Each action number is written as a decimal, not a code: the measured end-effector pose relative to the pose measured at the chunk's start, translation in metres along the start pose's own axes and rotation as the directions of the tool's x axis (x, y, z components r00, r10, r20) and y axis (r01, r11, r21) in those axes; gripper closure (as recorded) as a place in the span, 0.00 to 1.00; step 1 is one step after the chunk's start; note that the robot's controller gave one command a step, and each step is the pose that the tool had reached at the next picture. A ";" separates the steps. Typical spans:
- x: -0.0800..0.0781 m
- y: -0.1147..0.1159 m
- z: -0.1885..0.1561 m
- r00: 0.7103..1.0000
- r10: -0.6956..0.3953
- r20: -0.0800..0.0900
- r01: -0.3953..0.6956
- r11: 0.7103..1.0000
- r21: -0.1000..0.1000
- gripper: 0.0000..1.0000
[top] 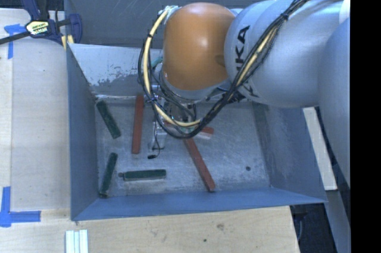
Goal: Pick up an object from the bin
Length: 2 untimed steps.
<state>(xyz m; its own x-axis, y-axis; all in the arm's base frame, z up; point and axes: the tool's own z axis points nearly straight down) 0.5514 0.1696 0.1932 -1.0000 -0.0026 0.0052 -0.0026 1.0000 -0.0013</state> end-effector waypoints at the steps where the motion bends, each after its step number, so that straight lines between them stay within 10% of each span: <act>1: -0.002 0.000 -0.005 1.000 0.002 0.008 -0.002 1.000 -0.003 0.00; 2: 0.015 0.005 0.033 0.997 -0.081 0.012 0.081 0.997 -0.002 0.00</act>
Offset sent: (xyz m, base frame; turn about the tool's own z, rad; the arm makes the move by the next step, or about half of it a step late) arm -0.0546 0.0186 -0.1184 -0.2595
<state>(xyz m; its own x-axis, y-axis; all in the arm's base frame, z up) 0.5366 0.1747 0.1601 -0.9965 -0.0833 -0.0071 -0.0833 0.9965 0.0010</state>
